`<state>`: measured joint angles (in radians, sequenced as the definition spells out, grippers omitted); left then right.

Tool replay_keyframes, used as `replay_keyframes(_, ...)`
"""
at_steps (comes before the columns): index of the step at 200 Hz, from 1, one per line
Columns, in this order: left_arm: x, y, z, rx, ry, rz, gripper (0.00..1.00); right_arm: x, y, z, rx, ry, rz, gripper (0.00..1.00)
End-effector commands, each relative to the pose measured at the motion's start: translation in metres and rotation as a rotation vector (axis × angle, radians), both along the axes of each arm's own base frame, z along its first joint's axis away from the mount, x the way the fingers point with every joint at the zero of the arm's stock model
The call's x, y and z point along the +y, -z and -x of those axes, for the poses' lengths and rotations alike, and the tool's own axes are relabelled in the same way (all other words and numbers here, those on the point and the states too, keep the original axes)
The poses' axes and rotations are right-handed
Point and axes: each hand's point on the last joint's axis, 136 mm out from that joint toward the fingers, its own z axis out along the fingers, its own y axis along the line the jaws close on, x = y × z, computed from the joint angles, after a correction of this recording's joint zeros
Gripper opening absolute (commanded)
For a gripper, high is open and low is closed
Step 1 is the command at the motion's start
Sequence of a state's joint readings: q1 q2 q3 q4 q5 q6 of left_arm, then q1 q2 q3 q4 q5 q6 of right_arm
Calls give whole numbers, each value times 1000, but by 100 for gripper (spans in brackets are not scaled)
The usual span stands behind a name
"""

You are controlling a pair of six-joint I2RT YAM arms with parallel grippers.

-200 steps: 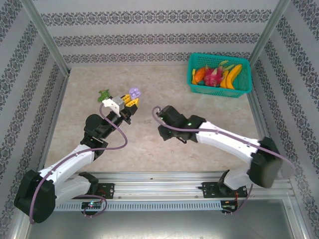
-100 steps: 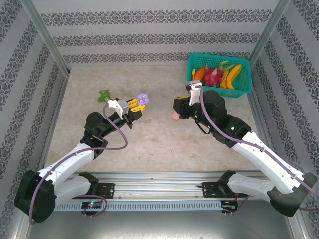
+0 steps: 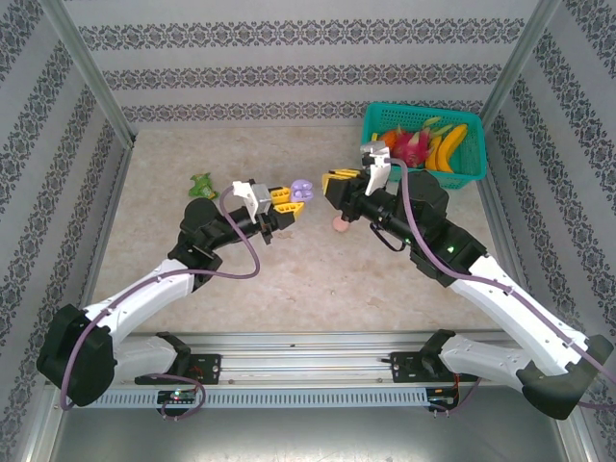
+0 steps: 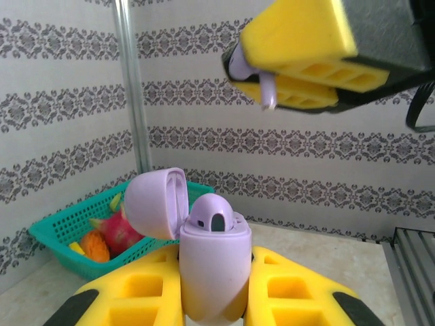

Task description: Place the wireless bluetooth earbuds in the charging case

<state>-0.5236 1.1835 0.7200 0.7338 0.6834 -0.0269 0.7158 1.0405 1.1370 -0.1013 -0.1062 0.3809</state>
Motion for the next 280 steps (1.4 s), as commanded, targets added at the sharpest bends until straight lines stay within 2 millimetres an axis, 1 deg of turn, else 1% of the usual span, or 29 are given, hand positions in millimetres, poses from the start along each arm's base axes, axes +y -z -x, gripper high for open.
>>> replay_keyframes(1, -10, -17, 12, -68, 72, -6, 0, 5, -12, 9, -65, -53, -36, 18)
replay_keyframes(42, -15, -24, 12, -85, 94, -6, 0, 7, -5, 11, -61, -61, -39, 18)
replay_keyframes(85, -19, -25, 11, -89, 103, -5, 0, 9, -4, 9, -57, -59, -45, 18)
replay_keyframes(111, -19, -27, 11, -93, 100, -3, 0, 10, -2, 7, -49, -58, -40, 18)
replay_keyframes(164, -19, -29, 10, -96, 97, 1, 0, 14, 9, 2, -25, -56, -23, 18)
replay_keyframes(280, -19, -33, 14, -102, 101, 6, 0, 23, 27, -6, 24, -62, -1, 18)
